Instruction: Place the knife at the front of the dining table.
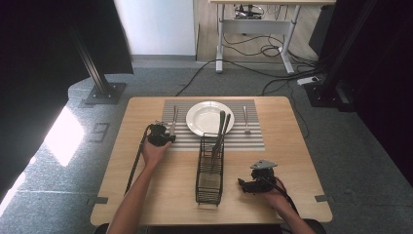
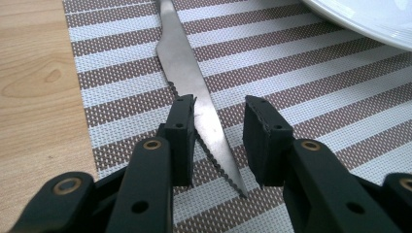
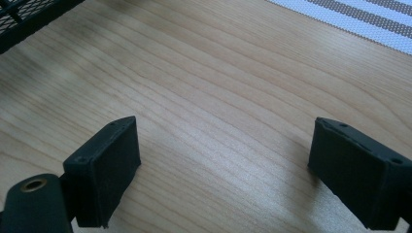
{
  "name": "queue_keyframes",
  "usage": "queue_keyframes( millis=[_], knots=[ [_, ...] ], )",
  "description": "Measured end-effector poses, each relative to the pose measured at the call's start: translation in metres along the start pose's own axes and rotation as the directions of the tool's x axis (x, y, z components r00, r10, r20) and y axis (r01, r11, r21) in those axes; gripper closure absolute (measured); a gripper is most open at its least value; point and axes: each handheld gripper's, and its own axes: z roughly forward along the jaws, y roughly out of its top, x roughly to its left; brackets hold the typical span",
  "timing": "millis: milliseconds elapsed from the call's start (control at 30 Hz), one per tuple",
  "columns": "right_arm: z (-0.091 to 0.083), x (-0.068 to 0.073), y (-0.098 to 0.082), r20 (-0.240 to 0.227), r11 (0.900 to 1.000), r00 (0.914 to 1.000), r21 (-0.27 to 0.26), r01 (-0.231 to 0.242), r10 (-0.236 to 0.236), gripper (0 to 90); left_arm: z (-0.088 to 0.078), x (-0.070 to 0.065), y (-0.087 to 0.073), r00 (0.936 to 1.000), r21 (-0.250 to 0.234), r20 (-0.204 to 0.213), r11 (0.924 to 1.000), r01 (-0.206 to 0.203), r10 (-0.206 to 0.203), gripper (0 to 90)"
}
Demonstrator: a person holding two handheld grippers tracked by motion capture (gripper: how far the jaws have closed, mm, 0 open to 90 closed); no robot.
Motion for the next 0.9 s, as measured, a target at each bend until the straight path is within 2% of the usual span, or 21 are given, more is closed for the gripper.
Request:
queue_keyframes(
  millis=[267, 333, 433, 567, 667, 900],
  knots=[
    [0.0, 0.0, 0.0, -0.001, 1.0, 1.0, 0.0, 0.0, 0.0, 11.5, 0.0, 0.001, 0.0, 1.0, -0.004, 0.001, 1.0, 0.007, -0.007, 64.4],
    [0.0, 0.0, 0.0, -0.001, 1.0, 1.0, 0.0, 0.001, -0.001, 11.4, -0.001, 0.001, 0.0, 0.9998, -0.011, -0.018, 0.9999, 0.001, -0.001, 59.6],
    [0.0, 0.0, 0.0, -0.001, 1.0, 1.0, 0.0, 0.0, 0.0, 11.4, -0.005, 0.001, 0.001, 0.9993, -0.046, -0.037, 0.9989, 0.001, -0.003, 50.8],
    [-0.001, 0.0, 0.0, -0.006, 1.0, 1.0, 0.004, 0.005, -0.005, 11.4, -0.012, -0.001, 0.002, 0.9989, -0.063, -0.044, 0.9978, -0.018, 0.015, 37.6],
    [-0.001, -0.001, -0.001, -0.007, 1.0, 1.0, 0.005, 0.006, -0.006, 11.4, -0.017, -0.003, 0.003, 0.9992, -0.078, -0.029, 0.9965, -0.029, 0.027, 32.6],
    [-0.001, -0.001, -0.001, -0.008, 1.0, 1.0, 0.005, 0.006, -0.006, 11.2, -0.034, -0.008, 0.004, 0.9991, -0.113, 0.0, 0.9927, -0.043, 0.043, 28.5]
  ],
)
